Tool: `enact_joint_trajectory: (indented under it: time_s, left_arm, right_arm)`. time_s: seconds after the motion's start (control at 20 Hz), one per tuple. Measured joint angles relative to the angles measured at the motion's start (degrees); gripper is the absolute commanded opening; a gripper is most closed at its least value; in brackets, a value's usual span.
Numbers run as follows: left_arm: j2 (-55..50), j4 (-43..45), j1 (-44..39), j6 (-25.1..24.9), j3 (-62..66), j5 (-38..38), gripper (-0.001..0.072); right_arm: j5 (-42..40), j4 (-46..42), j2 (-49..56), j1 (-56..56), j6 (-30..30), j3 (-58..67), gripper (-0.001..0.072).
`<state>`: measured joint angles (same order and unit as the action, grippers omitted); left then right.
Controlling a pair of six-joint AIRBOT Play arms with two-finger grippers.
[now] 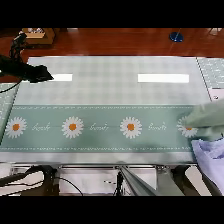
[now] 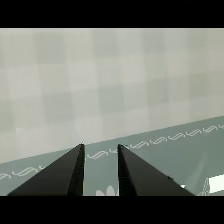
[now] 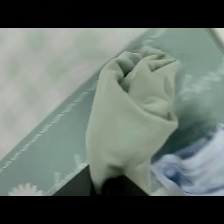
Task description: Fold the shirts.
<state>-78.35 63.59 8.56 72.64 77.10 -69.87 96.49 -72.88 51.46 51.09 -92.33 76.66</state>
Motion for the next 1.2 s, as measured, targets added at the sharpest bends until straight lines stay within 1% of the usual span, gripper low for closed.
enact_joint_trajectory:
  time_s: [0.15,0.25,0.5,0.65,0.8,0.95,1.0,1.05,1.1,1.2]
  left_arm:
    - [-1.81,-0.04,0.00,-0.07,0.00,2.32,0.0286]
    - [-3.13,-0.09,0.00,-0.26,0.00,3.98,0.0285]
    - [-5.84,-0.07,0.17,-3.17,0.00,5.79,0.0285]
    - [-6.62,-0.04,0.72,-3.93,0.00,6.51,0.0285]
    - [-6.88,0.02,1.55,-4.31,0.00,6.62,0.0285]
    - [-6.99,0.02,2.19,-4.35,0.00,6.67,0.0285]
    - [-7.04,0.00,2.29,-4.35,0.00,6.67,0.0285]
    - [-7.02,-0.11,2.38,-4.37,0.00,6.69,0.0285]
    - [-7.02,-0.11,2.45,-4.42,0.00,6.71,0.0286]
    - [-7.02,-0.11,2.51,-4.50,0.00,6.75,0.0287]
  right_arm:
    - [1.70,-14.49,-2.10,2.86,1.25,-1.20,0.0019]
    - [2.21,-20.44,-3.67,5.07,1.77,-4.52,0.0019]
    - [2.86,-35.71,-9.46,11.67,3.48,-19.61,0.0019]
    - [6.08,-46.05,-11.56,14.71,4.61,-27.08,0.0019]
    - [5.33,-53.99,-12.24,16.94,5.35,-32.57,0.0019]
    - [2.97,-57.90,-12.52,20.37,5.57,-37.13,0.0020]
    - [2.23,-58.71,-12.59,21.84,5.75,-38.51,0.0085]
    - [1.01,-59.36,-12.59,23.54,5.77,-39.89,0.0281]
    - [-0.33,-59.80,-12.66,25.11,5.92,-41.00,0.0371]
    - [-3.48,-60.19,-12.52,26.56,6.16,-42.23,0.0371]
